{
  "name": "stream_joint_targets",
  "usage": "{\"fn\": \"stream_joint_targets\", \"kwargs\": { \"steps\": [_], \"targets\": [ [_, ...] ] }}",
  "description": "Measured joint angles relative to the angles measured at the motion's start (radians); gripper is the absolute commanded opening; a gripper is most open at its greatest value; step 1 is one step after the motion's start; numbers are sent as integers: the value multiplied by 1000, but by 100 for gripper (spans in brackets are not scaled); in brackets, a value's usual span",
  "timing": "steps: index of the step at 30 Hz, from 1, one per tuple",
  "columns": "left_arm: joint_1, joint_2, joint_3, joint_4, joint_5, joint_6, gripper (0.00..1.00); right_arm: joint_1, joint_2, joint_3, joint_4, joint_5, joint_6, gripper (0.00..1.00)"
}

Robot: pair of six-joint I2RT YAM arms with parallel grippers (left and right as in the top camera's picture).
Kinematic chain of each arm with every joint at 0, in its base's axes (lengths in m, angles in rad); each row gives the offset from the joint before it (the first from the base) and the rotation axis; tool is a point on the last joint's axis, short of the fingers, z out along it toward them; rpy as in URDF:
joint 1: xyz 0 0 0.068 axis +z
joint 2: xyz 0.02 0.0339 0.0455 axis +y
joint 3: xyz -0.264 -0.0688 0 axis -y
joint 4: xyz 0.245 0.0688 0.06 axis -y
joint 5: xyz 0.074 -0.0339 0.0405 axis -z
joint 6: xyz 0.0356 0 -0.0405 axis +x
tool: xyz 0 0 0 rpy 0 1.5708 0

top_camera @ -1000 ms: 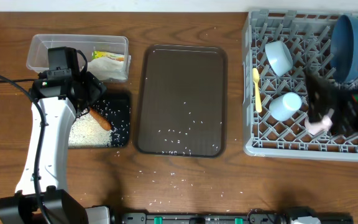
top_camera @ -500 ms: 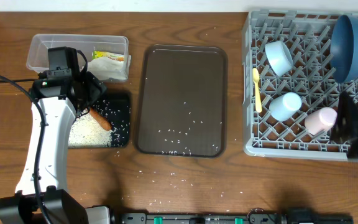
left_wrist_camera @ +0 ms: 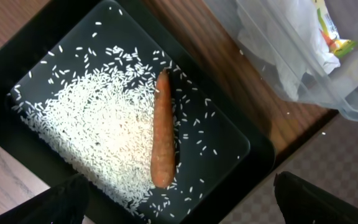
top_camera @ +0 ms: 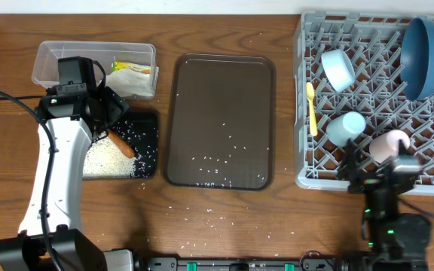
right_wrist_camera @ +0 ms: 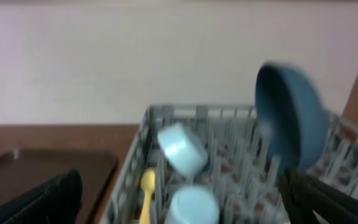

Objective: Sort waste into correct bins and load items into the dishwasher rack

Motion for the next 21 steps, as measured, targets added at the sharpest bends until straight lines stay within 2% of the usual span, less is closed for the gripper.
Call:
{"fn": "stream_joint_targets", "kwargs": {
  "steps": [3,7,21],
  "targets": [
    [0,0,0,-1,1,0,96,16,-80,-127,6,-10,0,99],
    [0,0,0,0,1,0,96,34,-130,-194,11,-16,0,99],
    [0,0,0,0,1,0,96,36,-137,-205,-14,-35,0,99]
  ]
}}
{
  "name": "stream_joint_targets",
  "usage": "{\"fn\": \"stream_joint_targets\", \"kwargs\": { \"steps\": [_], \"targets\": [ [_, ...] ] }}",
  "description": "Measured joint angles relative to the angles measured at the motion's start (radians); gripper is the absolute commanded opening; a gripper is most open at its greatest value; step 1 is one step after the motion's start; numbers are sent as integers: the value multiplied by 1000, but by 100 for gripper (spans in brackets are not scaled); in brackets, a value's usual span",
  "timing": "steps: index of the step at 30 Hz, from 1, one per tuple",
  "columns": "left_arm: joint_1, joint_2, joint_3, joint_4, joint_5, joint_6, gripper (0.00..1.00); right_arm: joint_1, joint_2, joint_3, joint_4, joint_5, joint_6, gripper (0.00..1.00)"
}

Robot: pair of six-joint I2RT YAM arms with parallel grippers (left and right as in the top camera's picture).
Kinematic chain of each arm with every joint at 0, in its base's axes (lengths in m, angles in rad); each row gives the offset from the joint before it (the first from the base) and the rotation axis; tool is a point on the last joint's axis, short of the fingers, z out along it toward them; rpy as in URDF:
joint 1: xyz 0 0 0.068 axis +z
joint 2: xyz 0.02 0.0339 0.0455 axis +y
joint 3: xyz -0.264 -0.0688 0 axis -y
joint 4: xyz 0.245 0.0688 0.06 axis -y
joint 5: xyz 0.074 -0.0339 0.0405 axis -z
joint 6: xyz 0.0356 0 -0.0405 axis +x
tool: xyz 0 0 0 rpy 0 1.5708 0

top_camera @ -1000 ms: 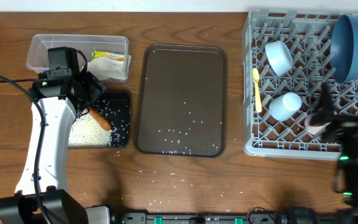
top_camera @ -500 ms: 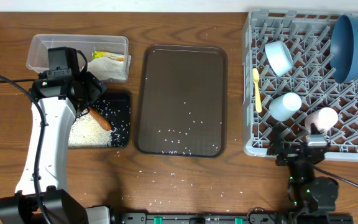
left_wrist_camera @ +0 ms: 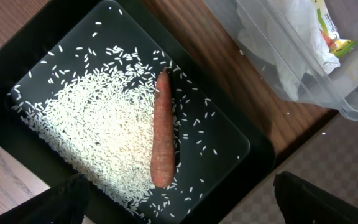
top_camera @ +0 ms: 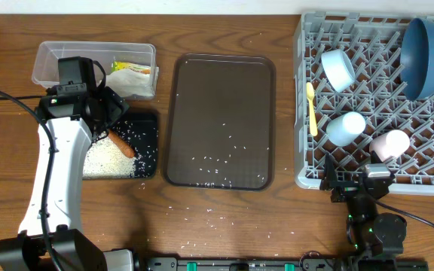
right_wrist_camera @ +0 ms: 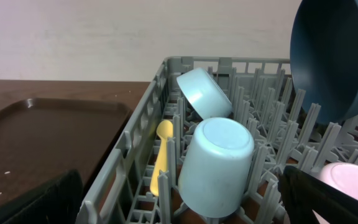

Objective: Sort waste into correct bins and load items into the dishwasher rack

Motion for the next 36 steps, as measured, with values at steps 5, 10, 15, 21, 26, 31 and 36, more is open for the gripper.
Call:
{"fn": "stream_joint_targets", "kwargs": {
  "steps": [5,10,15,21,26,31,36],
  "targets": [
    [0,0,0,0,0,0,97,0,0,0,0,0,0,99],
    [0,0,0,0,0,0,97,0,0,0,0,0,0,99],
    [0,0,0,-2,-14,0,97,0,0,0,0,0,0,99],
    [2,-51,-7,11,-76,14,97,0,0,0,0,0,0,99],
    [-10,-273,-95,229,-55,219,97,0,0,0,0,-1,0,99],
    [-56,-579,-314,398,92,576,97,0,-2,0,0,-3,0,99],
    [-75,-887,-657,580,149,725,97,0,-2,0,2,-3,0,99]
  ]
}}
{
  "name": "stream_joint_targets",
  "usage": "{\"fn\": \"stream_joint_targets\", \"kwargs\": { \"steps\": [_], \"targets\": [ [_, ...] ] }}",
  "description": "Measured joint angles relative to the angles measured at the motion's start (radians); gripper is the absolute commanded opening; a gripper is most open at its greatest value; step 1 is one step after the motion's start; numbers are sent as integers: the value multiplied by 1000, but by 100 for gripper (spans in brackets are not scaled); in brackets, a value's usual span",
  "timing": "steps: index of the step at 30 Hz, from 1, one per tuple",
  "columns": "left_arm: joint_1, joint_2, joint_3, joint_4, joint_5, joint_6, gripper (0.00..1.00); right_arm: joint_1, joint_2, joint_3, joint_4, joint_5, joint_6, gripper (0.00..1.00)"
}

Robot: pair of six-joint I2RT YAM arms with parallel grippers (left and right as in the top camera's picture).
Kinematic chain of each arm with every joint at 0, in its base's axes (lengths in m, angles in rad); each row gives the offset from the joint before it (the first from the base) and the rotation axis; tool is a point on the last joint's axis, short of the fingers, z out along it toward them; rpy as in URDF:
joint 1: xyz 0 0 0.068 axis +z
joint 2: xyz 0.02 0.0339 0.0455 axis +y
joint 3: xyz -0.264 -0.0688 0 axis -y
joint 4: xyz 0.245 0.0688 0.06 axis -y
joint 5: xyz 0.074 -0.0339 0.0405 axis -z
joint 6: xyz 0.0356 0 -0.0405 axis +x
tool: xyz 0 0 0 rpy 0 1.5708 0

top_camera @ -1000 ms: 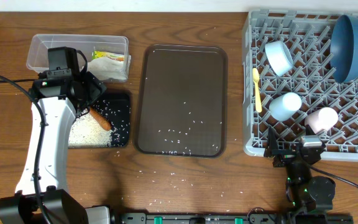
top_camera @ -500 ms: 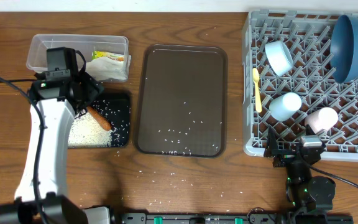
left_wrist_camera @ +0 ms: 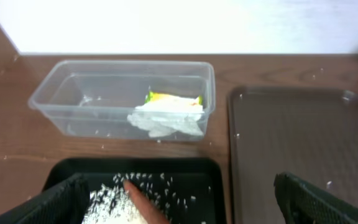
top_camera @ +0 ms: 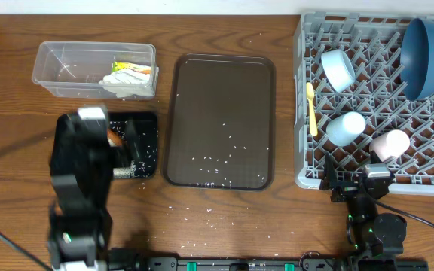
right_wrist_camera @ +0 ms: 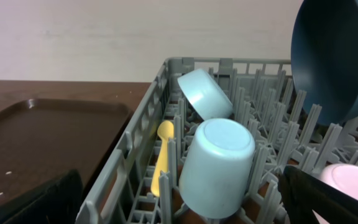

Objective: Sort waste into correct bins and load items into the dishwasher rack

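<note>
My left gripper (left_wrist_camera: 178,214) is open and low at the near end of the black tray (left_wrist_camera: 73,171). That tray holds rice and an orange carrot (left_wrist_camera: 143,204) lying between the fingers' line, untouched. Behind it stands the clear bin (left_wrist_camera: 55,93) with a crumpled wrapper (left_wrist_camera: 166,117). From overhead the left arm (top_camera: 81,169) covers most of the black tray. My right gripper (top_camera: 358,181) is open at the front edge of the grey dishwasher rack (top_camera: 307,177), holding nothing. The rack carries two light blue cups (right_wrist_camera: 216,168) (right_wrist_camera: 204,93), a yellow spoon (right_wrist_camera: 163,155), a pink cup (top_camera: 390,143) and a blue bowl (top_camera: 422,56).
The brown serving tray (top_camera: 218,120) lies mid-table with a few rice grains on it. Loose grains are scattered on the wood in front of it. The clear bin (top_camera: 59,64) sits at the back left.
The left arm has moved from above the black tray, looking straight down, to the table's front, low and level, looking across the tray to the clear bin. The right arm has not moved.
At first my left gripper hung open over the carrot and rice, and my right gripper was by the pink cup at the rack's front. Then the right gripper was back outside the rack's front edge, open. Now the left gripper is also drawn back, open.
</note>
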Motion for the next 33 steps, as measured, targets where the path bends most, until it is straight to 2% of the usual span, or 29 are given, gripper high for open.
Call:
{"fn": "stream_joint_targets", "kwargs": {
  "steps": [6,11,21,33],
  "targets": [
    [-13,-355,-368,135,17,39,97,0,0,0,-1,0,0,99],
    [-24,-505,-515,169,10,32,97,0,0,0,-1,0,0,99],
    [-49,-595,-543,190,-21,31,97,0,0,0,-1,0,0,99],
    [-58,-600,-544,194,-22,31,97,0,0,0,-1,0,0,99]
  ]
}}
